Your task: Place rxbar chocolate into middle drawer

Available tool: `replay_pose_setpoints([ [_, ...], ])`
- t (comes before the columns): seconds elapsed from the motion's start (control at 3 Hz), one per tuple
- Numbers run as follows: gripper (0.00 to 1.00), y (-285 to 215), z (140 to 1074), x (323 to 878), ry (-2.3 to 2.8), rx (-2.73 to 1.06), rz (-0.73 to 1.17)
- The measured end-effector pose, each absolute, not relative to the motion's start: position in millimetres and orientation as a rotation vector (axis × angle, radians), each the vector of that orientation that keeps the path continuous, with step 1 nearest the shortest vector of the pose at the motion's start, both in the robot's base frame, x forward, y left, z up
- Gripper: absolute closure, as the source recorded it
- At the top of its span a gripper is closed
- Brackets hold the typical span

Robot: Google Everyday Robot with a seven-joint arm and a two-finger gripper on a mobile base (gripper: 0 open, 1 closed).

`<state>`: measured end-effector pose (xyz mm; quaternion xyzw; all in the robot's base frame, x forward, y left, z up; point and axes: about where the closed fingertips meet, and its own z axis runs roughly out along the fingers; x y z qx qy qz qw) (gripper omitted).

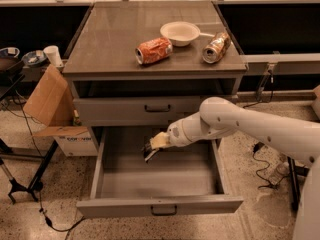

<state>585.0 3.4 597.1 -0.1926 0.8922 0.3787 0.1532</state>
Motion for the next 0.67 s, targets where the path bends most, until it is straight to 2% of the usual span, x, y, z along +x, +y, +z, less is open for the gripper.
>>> replay_pose_setpoints([
  [0.67, 1.0, 36.5, 541.5, 561.5, 2.605, -0.534, 1.184],
])
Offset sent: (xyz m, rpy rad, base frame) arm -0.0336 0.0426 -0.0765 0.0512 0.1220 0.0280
